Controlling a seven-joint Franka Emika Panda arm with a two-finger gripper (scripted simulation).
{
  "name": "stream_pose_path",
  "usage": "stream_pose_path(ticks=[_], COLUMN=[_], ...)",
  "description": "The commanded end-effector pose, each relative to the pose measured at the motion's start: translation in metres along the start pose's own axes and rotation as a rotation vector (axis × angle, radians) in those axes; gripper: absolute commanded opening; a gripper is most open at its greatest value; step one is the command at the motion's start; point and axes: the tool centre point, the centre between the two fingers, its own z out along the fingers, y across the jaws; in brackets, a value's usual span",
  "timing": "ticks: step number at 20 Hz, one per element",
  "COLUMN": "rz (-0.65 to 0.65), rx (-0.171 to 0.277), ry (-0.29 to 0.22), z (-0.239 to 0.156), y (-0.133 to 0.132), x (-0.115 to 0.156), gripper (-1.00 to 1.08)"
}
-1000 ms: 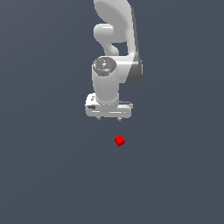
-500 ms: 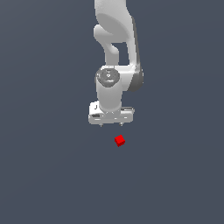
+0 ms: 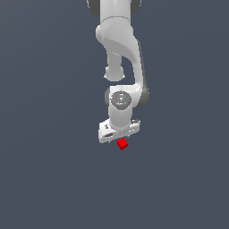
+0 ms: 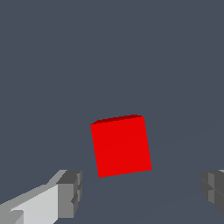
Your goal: Pick up the red cube and move it to a goal position.
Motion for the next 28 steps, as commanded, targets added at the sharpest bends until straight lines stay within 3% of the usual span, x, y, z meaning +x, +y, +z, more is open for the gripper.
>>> stream_pose_path(ticks=[1, 12, 13, 28], rz=[-0.058, -0.156, -0.156, -0.155], rx=[-0.005, -0.014, -0.014, -0.014], ry=[0.006, 0.013, 0.013, 0.013], z=[0.013, 0.036, 0.036, 0.033], y=[-0.004, -0.013, -0.013, -0.010], x=[0.008, 0.021, 0.021, 0.016], gripper=[1.00, 1.00, -1.00, -1.00])
